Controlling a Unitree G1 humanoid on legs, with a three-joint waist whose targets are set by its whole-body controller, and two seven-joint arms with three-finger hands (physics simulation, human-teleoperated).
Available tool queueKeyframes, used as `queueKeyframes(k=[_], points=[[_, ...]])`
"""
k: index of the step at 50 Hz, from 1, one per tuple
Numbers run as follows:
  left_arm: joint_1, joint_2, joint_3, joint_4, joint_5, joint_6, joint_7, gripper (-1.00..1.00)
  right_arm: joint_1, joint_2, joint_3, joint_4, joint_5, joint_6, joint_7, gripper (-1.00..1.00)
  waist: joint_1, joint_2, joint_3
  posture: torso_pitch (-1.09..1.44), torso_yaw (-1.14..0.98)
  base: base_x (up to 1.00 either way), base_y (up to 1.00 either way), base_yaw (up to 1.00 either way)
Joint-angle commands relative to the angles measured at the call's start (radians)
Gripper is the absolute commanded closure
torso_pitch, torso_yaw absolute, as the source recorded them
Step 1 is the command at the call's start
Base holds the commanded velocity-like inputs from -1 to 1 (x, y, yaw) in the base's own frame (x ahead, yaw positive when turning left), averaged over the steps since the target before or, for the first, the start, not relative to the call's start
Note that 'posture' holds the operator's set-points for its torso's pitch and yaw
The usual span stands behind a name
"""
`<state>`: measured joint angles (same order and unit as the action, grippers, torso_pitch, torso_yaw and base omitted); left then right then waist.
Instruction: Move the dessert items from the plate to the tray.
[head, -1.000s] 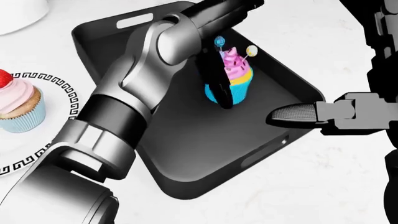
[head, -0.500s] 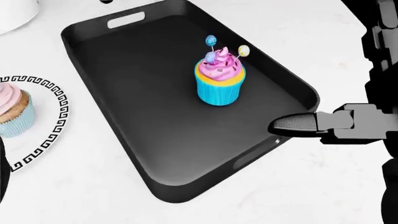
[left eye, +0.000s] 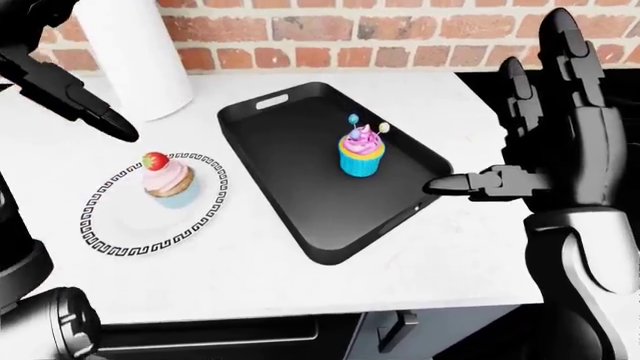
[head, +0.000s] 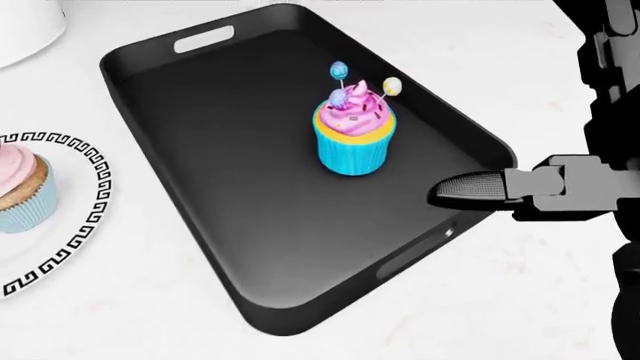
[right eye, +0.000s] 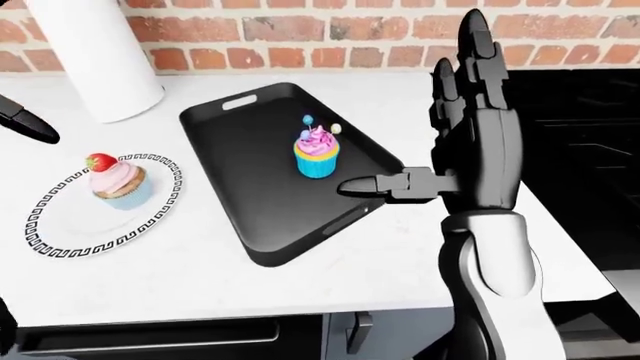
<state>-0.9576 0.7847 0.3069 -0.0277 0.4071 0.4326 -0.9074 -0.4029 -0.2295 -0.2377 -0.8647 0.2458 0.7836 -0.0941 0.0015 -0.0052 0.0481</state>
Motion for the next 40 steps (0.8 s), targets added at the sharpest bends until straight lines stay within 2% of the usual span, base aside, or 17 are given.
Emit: queueKeyframes(k=[1, 4, 11, 16, 25, 32, 35, 40], points=[[0.013, 0.019, 0.020, -0.050, -0.048, 0.029, 0.041, -1.00, -0.023, -0.009, -0.001, -0.025, -0.003, -0.021, 0.000, -1.00, -0.003, 0.006, -0.021, 0.00, 0.00, 0.00, 0.00, 0.00], [0.067, 0.021, 0.036, -0.138, -0.091, 0.110, 0.051, -1.00, -0.028, -0.008, -0.005, -0.028, 0.000, -0.013, 0.001, -1.00, -0.001, 0.008, -0.022, 0.00, 0.00, 0.00, 0.00, 0.00], [0.199, 0.043, 0.079, -0.211, -0.154, 0.133, 0.079, -1.00, -0.026, -0.007, 0.000, -0.030, -0.004, -0.013, 0.003, -1.00, 0.001, 0.009, -0.020, 0.00, 0.00, 0.00, 0.00, 0.00], [0.230, 0.037, 0.081, -0.270, -0.166, 0.192, 0.087, -1.00, -0.023, -0.003, 0.001, -0.026, -0.007, -0.017, 0.007, -1.00, 0.002, 0.012, -0.021, 0.00, 0.00, 0.00, 0.00, 0.00], [0.331, 0.015, 0.114, -0.234, -0.197, 0.103, 0.078, -1.00, -0.017, 0.000, 0.004, -0.017, -0.015, -0.032, 0.014, -1.00, 0.004, 0.016, -0.023, 0.00, 0.00, 0.00, 0.00, 0.00], [0.396, -0.004, 0.134, -0.200, -0.183, 0.029, 0.085, -1.00, -0.013, 0.002, 0.007, -0.016, -0.018, -0.035, 0.015, -1.00, 0.004, 0.015, -0.026, 0.00, 0.00, 0.00, 0.00, 0.00], [0.397, -0.009, 0.128, -0.196, -0.166, 0.032, 0.086, -1.00, -0.012, 0.005, 0.010, -0.016, -0.021, -0.036, 0.016, -1.00, 0.003, 0.015, -0.027, 0.00, 0.00, 0.00, 0.00, 0.00], [0.407, -0.031, 0.122, -0.123, -0.147, -0.043, 0.116, -1.00, -0.015, 0.006, 0.012, -0.017, -0.025, -0.032, 0.016, -1.00, 0.005, 0.014, -0.028, 0.00, 0.00, 0.00, 0.00, 0.00]])
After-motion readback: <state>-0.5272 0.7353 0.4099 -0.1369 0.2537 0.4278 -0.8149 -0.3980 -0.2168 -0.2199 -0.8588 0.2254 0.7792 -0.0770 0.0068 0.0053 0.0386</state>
